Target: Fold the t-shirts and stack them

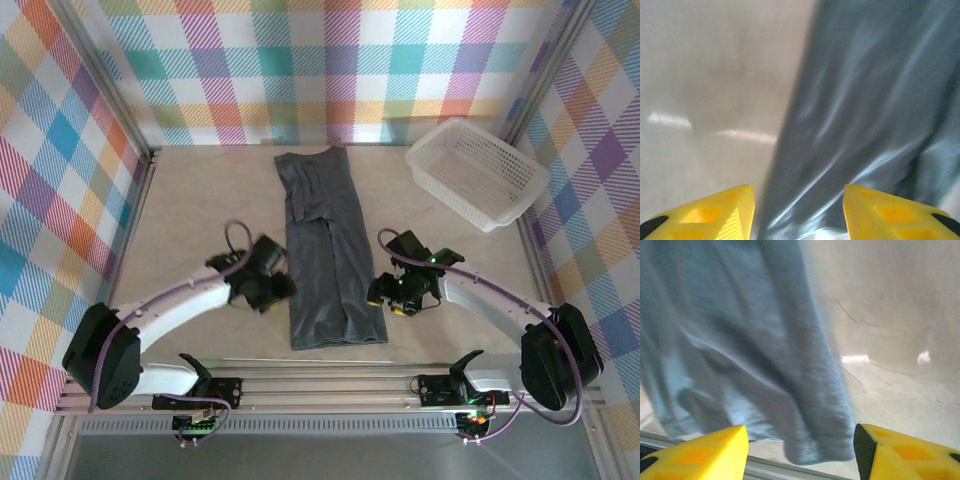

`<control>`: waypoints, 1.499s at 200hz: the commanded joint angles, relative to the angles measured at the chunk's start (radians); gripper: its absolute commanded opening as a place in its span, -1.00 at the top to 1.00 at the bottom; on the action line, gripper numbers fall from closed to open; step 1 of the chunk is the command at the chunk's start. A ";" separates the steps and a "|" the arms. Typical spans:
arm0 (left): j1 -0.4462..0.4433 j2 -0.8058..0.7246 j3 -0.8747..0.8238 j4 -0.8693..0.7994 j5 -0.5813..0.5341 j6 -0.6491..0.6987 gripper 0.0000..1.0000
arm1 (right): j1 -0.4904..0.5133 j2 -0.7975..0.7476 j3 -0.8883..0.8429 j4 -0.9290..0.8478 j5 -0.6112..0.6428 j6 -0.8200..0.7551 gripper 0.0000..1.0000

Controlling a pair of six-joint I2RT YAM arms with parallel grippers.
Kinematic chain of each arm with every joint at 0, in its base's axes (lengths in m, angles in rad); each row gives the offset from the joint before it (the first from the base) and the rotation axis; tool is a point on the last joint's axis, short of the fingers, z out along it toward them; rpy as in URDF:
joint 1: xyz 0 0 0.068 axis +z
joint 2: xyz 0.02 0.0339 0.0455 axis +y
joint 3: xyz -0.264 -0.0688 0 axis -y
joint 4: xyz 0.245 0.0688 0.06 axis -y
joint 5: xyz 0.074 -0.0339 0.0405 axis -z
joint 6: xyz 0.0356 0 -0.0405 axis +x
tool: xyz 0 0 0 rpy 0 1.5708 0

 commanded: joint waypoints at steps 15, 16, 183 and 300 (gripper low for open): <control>-0.154 -0.028 -0.085 0.116 -0.002 -0.211 -0.03 | -0.002 0.052 -0.050 0.035 -0.066 -0.043 -0.15; -0.156 -0.028 -0.085 0.114 -0.003 -0.212 -0.03 | -0.002 0.053 -0.050 0.037 -0.067 -0.043 -0.15; -0.266 -0.006 -0.093 0.108 -0.098 -0.275 0.98 | 0.144 0.089 -0.122 0.227 -0.110 0.135 0.88; -0.269 -0.603 -0.400 0.026 -0.105 -0.465 1.00 | 0.359 -0.013 -0.078 0.199 -0.047 0.303 1.00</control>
